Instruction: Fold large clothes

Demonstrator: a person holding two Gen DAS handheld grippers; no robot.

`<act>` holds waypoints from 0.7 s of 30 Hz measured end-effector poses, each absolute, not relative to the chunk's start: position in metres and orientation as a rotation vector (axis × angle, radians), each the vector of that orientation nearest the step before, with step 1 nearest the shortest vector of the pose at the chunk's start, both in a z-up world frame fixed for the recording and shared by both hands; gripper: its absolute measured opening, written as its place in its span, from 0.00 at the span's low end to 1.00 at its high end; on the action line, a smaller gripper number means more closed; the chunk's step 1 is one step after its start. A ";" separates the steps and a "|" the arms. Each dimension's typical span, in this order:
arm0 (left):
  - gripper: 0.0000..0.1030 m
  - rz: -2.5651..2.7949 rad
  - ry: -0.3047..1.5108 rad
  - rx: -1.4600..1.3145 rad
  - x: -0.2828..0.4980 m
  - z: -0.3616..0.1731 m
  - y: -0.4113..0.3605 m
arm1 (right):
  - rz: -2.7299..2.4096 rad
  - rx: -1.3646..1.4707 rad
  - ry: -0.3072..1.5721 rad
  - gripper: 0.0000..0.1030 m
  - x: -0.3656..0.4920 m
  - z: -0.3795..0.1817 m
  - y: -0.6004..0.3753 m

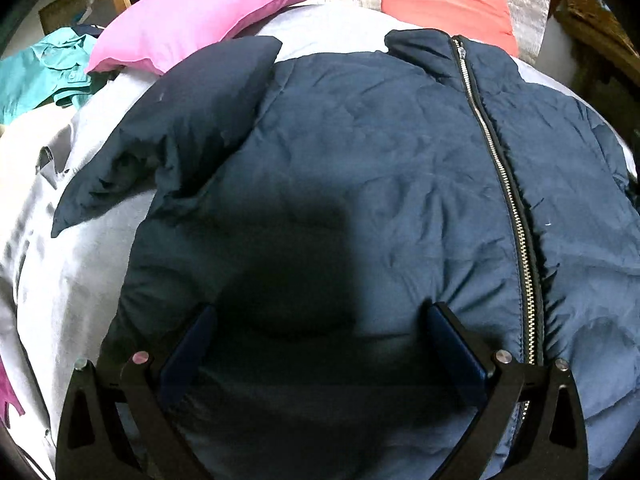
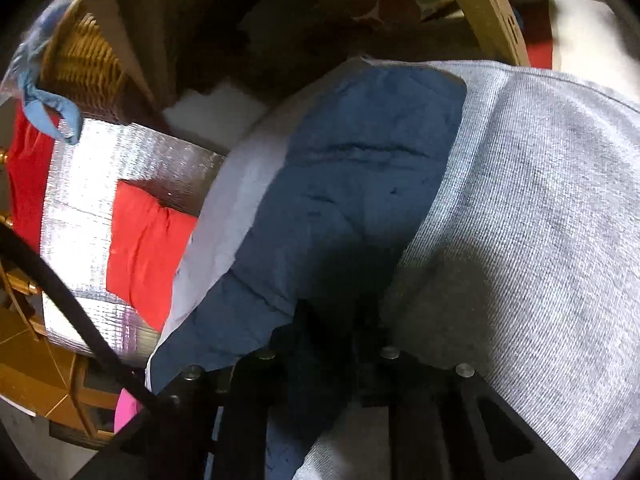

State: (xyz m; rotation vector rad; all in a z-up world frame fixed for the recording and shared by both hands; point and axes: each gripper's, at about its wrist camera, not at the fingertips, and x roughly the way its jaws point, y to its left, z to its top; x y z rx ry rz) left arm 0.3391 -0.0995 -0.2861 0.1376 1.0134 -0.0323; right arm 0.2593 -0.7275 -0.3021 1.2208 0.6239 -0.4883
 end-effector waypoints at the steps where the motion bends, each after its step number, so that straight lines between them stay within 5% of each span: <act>1: 1.00 -0.025 1.011 0.137 0.337 -0.286 -0.100 | -0.483 1.205 0.611 0.15 0.259 -0.294 -0.723; 9: 1.00 -0.093 1.131 0.148 0.342 -0.270 -0.098 | -0.241 0.928 0.492 0.14 0.263 -0.192 -0.627; 18: 1.00 -0.034 0.904 0.039 0.331 -0.221 -0.074 | 0.064 0.959 0.684 0.18 0.295 -0.215 -0.484; 19: 1.00 -0.026 0.894 0.029 0.331 -0.220 -0.071 | 0.077 0.996 0.729 0.20 0.292 -0.225 -0.476; 21: 1.00 -0.020 0.880 0.031 0.335 -0.222 -0.066 | 0.090 1.082 0.819 0.60 0.286 -0.245 -0.471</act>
